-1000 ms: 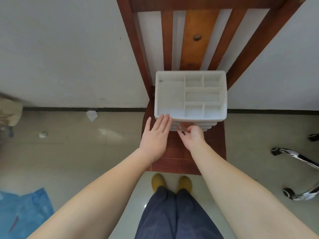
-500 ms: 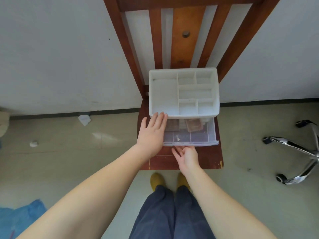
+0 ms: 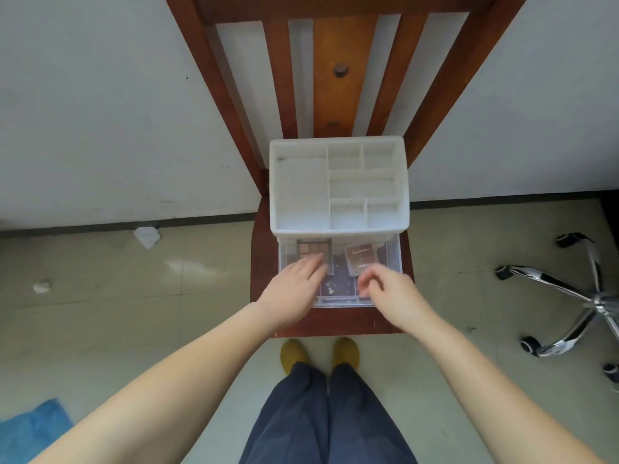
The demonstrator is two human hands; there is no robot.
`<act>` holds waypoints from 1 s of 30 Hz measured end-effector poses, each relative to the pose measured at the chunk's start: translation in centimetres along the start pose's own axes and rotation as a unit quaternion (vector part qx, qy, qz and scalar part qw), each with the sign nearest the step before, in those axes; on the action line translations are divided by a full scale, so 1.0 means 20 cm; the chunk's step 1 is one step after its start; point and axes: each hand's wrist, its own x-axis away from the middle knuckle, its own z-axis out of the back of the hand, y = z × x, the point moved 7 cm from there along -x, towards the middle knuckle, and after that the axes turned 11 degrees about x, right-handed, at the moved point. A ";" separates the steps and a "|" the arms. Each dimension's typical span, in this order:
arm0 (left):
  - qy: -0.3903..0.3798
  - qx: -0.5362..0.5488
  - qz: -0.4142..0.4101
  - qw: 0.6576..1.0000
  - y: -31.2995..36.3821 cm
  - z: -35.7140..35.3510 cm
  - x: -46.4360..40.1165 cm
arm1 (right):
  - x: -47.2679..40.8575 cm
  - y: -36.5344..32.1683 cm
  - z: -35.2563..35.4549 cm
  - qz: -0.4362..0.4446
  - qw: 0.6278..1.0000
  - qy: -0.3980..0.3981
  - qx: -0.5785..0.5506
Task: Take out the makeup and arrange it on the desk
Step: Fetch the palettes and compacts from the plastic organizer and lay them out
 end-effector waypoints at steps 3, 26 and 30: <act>-0.025 -0.036 0.109 0.993 -0.08 -0.03 -0.12 | -0.20 -0.03 0.01 0.097 0.960 0.050 0.257; -0.302 0.331 0.202 0.871 0.06 -0.13 0.31 | 0.21 0.17 -0.20 -0.013 0.948 -0.295 0.119; -0.292 0.300 0.200 0.886 0.01 -0.13 0.22 | 0.09 0.12 -0.15 0.003 0.955 -0.262 0.138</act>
